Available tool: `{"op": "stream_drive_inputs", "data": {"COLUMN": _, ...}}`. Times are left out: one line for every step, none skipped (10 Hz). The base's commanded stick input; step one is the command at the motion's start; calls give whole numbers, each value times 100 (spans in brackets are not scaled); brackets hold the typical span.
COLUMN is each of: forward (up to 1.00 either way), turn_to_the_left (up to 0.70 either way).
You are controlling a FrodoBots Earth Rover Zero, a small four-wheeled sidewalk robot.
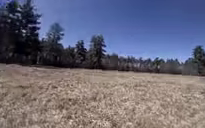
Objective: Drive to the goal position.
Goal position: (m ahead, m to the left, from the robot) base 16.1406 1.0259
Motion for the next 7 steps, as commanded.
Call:
{"op": "stream_drive_inputs", "data": {"forward": 70, "turn_to_the_left": 0}}
{"op": "stream_drive_inputs", "data": {"forward": 70, "turn_to_the_left": 0}}
{"op": "stream_drive_inputs", "data": {"forward": 70, "turn_to_the_left": 0}}
{"op": "stream_drive_inputs", "data": {"forward": 70, "turn_to_the_left": 0}}
{"op": "stream_drive_inputs", "data": {"forward": 70, "turn_to_the_left": 0}}
{"op": "stream_drive_inputs", "data": {"forward": 70, "turn_to_the_left": -31}}
{"op": "stream_drive_inputs", "data": {"forward": 70, "turn_to_the_left": -28}}
